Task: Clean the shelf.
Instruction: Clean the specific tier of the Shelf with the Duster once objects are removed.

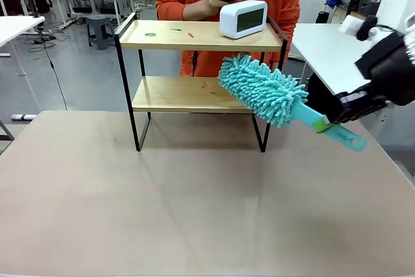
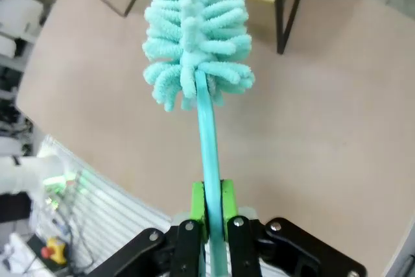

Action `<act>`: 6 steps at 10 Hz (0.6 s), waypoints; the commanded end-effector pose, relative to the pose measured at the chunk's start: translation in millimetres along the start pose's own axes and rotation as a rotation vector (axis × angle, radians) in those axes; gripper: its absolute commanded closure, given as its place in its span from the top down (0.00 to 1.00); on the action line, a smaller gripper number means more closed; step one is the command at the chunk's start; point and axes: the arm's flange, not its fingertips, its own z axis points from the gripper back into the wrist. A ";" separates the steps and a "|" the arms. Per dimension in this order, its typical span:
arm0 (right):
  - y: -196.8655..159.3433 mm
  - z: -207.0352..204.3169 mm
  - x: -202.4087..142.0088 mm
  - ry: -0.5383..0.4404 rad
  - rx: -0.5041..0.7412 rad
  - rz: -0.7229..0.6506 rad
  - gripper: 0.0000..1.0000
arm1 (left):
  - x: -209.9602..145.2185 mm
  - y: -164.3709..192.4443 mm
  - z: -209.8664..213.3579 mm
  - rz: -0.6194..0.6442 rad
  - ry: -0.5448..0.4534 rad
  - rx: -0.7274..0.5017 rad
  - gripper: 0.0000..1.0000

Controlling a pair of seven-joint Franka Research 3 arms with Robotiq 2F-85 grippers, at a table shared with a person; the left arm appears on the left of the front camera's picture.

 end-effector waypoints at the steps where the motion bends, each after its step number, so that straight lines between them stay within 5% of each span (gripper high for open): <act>1: 0.9 -16.1 19.2 -0.029 -0.001 -0.044 0.12 | -0.2 -0.8 -2.1 -0.022 -0.022 -0.017 1.00; 6: 0.7 -50.5 54.0 -0.113 -0.064 -0.131 0.12 | -0.2 -0.8 -2.1 -0.022 -0.022 -0.017 1.00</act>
